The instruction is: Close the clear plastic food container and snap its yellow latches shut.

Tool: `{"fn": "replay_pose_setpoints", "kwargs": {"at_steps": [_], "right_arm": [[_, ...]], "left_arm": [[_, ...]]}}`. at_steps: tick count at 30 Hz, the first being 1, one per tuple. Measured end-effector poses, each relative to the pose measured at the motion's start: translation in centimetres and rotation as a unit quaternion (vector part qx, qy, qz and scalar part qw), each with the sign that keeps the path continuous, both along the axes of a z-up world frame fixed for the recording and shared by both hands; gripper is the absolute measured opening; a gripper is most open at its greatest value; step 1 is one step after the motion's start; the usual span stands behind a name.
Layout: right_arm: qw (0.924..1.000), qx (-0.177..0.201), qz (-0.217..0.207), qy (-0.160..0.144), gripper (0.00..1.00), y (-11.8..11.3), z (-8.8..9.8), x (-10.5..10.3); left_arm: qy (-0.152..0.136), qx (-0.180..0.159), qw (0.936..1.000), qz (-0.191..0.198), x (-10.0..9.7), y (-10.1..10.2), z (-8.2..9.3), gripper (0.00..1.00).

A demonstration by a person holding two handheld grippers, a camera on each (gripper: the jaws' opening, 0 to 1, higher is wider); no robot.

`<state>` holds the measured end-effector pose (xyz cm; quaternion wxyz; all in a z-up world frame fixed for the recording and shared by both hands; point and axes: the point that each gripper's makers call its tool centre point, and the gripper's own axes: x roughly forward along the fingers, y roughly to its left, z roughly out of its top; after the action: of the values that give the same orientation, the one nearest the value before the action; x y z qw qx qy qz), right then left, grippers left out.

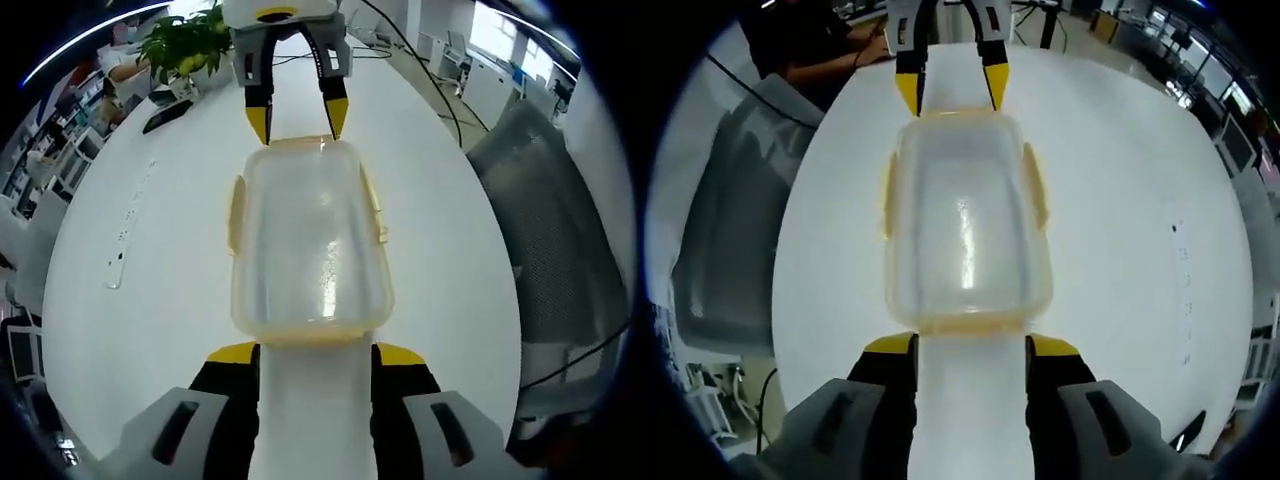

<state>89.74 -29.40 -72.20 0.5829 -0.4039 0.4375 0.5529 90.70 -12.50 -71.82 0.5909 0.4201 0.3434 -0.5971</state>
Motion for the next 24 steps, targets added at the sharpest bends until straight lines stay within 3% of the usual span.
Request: {"fn": "replay_pose_setpoints", "kwargs": {"at_steps": [13, 24], "right_arm": [[0.9997, 0.012, -0.016, -0.012, 0.38, 0.5, 1.7, -0.3], [0.9922, 0.068, -0.094, -0.046, 0.34, 1.4, 3.4, 0.2]], "left_arm": [[-0.011, -0.002, 0.9999, 0.007, -0.3, 0.0, 1.5, 0.35], [-0.025, -0.018, 0.9959, 0.085, -0.4, -0.2, 2.9, 0.32]]}}
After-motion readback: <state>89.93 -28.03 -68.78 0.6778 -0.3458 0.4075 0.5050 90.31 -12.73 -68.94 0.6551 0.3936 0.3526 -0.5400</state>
